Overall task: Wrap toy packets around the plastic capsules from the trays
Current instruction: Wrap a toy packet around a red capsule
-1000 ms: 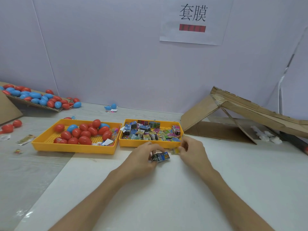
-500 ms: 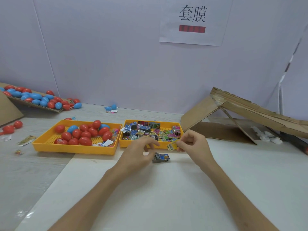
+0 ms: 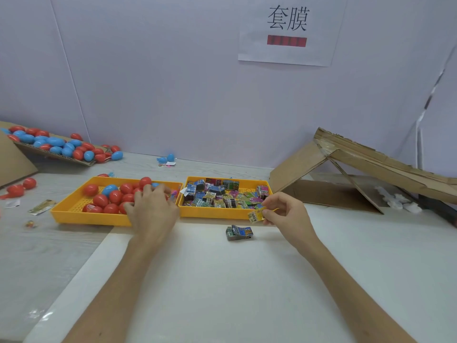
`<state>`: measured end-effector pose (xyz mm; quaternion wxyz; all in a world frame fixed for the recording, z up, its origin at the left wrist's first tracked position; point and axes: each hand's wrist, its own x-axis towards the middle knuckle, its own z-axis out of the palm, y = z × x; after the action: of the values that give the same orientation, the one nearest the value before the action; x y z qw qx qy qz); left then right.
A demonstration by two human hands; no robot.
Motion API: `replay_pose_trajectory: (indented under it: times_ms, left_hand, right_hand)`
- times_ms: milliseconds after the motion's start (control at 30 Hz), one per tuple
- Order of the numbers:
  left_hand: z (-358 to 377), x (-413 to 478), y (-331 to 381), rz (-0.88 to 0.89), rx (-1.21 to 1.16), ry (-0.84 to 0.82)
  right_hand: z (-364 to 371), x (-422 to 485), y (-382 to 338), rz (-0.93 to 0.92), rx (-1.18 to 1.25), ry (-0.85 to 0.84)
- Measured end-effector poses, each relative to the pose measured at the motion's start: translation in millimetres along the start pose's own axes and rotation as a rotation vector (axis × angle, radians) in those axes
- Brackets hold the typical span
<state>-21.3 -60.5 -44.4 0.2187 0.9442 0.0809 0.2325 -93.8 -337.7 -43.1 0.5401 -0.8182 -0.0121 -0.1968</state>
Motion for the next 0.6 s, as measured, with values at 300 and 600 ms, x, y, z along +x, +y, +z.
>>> replay_pose_trajectory:
  times_ms: [300, 600]
  left_hand:
    - [0.4, 2.2, -4.7, 0.020, -0.148, 0.009]
    - [-9.0, -11.3, 19.4, 0.311, -0.488, 0.143]
  right_hand:
    - [0.4, 0.6, -0.6, 0.013, 0.058, -0.039]
    - [1.1, 0.7, -2.3, 0.034, 0.097, -0.078]
